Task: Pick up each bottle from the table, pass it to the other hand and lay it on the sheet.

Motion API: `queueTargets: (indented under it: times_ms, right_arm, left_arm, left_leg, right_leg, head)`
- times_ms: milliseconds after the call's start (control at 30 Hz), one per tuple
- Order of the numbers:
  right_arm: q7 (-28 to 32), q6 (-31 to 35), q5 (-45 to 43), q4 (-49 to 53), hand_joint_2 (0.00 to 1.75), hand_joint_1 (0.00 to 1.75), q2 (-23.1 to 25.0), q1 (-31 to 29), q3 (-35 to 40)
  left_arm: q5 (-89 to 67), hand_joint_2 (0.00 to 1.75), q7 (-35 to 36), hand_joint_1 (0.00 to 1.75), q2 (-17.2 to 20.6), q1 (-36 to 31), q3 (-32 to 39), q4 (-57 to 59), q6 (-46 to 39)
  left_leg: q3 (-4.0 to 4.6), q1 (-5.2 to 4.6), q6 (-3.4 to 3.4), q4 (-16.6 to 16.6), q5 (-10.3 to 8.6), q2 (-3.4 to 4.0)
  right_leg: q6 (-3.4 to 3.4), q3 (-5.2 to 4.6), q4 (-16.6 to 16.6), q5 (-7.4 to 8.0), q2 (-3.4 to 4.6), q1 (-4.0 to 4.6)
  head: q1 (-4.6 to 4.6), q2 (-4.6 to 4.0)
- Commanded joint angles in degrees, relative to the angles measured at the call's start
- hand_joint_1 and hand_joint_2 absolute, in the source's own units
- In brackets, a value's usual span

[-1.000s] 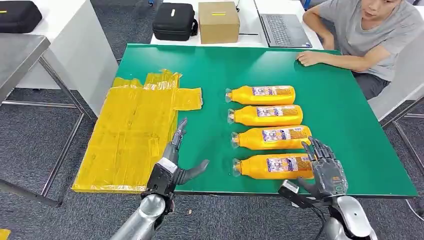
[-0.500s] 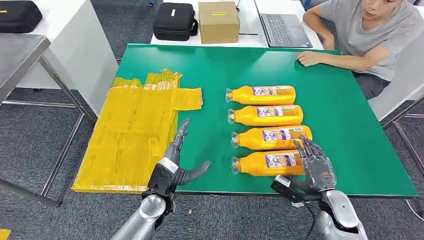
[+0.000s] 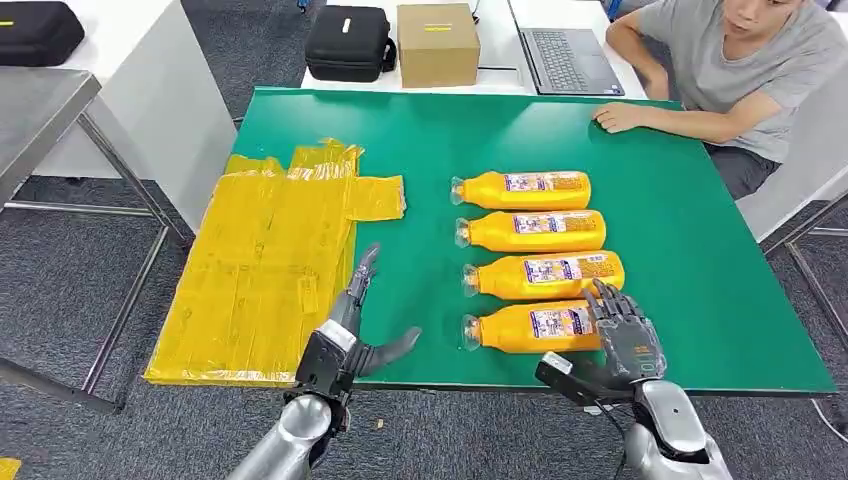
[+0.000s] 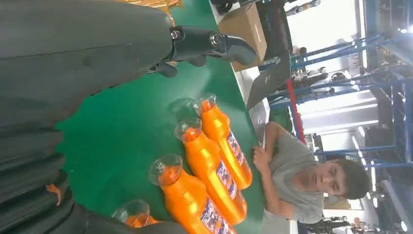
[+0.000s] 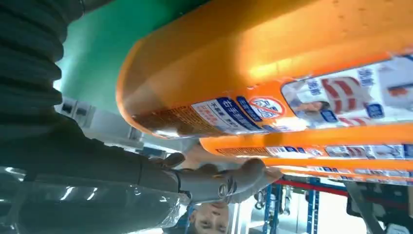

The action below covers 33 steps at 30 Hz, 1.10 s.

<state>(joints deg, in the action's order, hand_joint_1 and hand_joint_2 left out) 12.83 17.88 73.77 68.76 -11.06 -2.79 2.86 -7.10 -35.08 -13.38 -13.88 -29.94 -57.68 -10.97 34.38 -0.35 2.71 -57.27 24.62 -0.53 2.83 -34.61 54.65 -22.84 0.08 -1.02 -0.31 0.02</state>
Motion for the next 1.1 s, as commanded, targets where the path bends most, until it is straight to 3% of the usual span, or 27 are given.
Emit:
queueTargets:
  times_ms: [33, 467, 633, 1100]
  right_arm:
    - [-4.13, -1.4, 4.05, 5.71, 1.75, 0.0, -2.69, 2.06, 1.18]
    - [-8.8, -0.42, 7.91, 4.03, 1.75, 0.0, -4.19, 2.37, -1.88]
    - [-8.95, 0.74, 8.64, 2.52, 1.75, 0.0, -2.27, 2.77, -2.75]
    - [-2.91, 4.43, 3.34, -7.78, 1.75, 0.0, 3.42, 1.18, -3.53]
  left_arm:
    - [-0.52, 1.75, 0.85, 0.0, 1.58, 0.03, -0.22, -0.74, 0.82]
    - [0.18, 1.75, 1.52, 0.0, 1.26, -0.14, -1.45, -0.37, 1.76]
    - [-0.1, 1.75, 1.67, 0.0, 0.73, -0.59, -1.46, -0.51, 1.12]
    - [-0.76, 1.75, 1.92, 0.0, 0.41, -0.56, -0.84, 0.03, 1.52]
  left_leg:
    - [-0.39, 0.06, -0.19, -0.01, 0.2, 0.09]
    - [-0.31, 0.04, -0.16, 0.03, 0.13, 0.06]
    - [-0.22, 0.05, -0.11, 0.03, 0.08, 0.02]
    - [-0.27, 0.11, -0.12, 0.06, 0.06, 0.11]
  right_leg:
    - [-0.16, 0.35, 0.04, -0.2, 0.03, 0.07]
    - [-0.13, 0.29, -0.02, -0.12, 0.01, 0.06]
    - [-0.09, 0.21, -0.05, -0.07, -0.02, 0.06]
    - [-0.1, 0.25, -0.11, -0.02, 0.06, 0.11]
  head:
    - [-0.04, 0.0]
    - [-0.02, 0.0]
    - [-0.02, -0.02]
    - [0.0, 0.0]
